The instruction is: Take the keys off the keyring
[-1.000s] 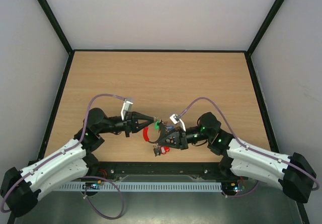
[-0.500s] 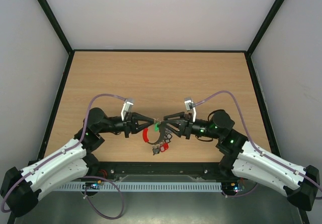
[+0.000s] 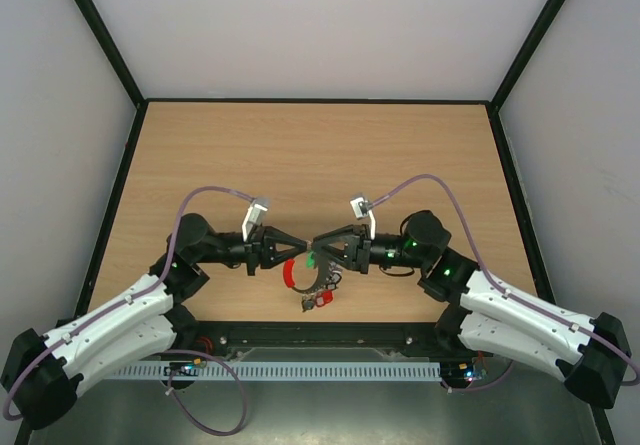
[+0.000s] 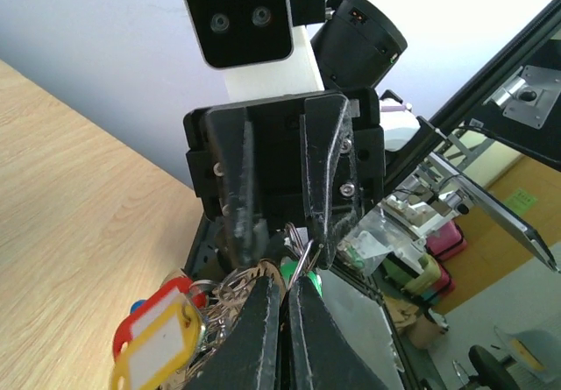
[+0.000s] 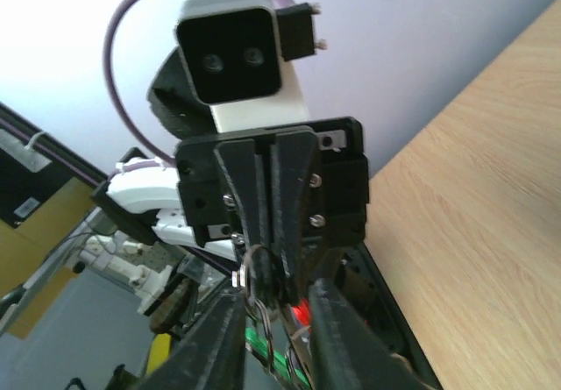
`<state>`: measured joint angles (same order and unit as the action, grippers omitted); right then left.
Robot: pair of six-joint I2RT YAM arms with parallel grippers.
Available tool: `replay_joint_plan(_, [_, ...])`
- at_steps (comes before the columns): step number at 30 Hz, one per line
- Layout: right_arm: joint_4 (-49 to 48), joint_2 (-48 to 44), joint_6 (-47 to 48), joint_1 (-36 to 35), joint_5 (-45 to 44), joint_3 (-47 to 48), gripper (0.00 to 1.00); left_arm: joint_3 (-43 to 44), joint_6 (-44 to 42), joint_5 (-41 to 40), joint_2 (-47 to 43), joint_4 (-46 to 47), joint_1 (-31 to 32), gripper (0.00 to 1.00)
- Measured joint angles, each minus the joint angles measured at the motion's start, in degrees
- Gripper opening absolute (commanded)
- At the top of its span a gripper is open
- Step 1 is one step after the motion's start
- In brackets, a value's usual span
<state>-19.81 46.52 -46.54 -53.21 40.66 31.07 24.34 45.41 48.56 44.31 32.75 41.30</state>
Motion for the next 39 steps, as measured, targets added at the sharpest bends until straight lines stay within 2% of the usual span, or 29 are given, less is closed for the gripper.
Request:
replay_joint_plan(5, [-3.8,0.3,-1.8,0.0,3.1,0.0,0.03,0.0,0.3,0.2,0.0,0.6,0.0,0.02])
replay_joint_plan(13, [-6.8,0.3,-3.8,0.3,4.4,-0.5,0.02,-0.1,0.7,0.9,0.0,2.6,0.0,0.04])
replay_joint_plan(16, [-7.3,0.3,-4.1,0.3,4.5,-0.7,0.02,-0.2,0.8,0.9,0.0,2.8,0.0,0.23])
replay_joint_plan(19, [-8.0,0.3,-4.7,0.3,5.1,-0.8,0.02,-0.3,0.3,0.7,0.0,2.5,0.0,0.54])
replay_joint_plan(23, [-9.3,0.3,-5.9,0.3,5.6,-1.2,0.02,-0.2,-1.5,0.7,0.2,0.4,0.0,0.71])
replay_joint_plan(28, [-11.4,0.4,-7.4,0.3,6.1,-1.7,0.02,1.4,-5.0,0.9,0.2,-4.6,0.0,0.67])
replay_joint_plan(31, [-12.7,0.4,-8.0,0.3,6.1,-1.7,0.02,3.7,-7.9,0.9,0.2,-8.5,0.0,0.7])
replay_joint_plan(33, [-13.1,0.4,-8.2,0.3,6.1,-1.7,0.02,5.9,-10.6,0.5,0.1,-11.9,0.0,0.66])
replay_joint_plan(35, [-13.5,0.5,-8.2,0.4,6.1,-1.7,0.02,8.1,-13.6,-0.5,-0.3,-15.8,0.0,0.58])
replay_joint_plan(37, [-13.5,0.5,-8.3,0.4,5.9,-1.7,0.02,10.2,-16.7,-2.3,-1.1,-19.5,0.0,0.59])
replay_joint_plan(39, [-13.2,0.7,-8.1,0.5,5.6,-1.7,0.02,11.2,-19.1,-4.4,-2.1,-22.1,0.0,0.65])
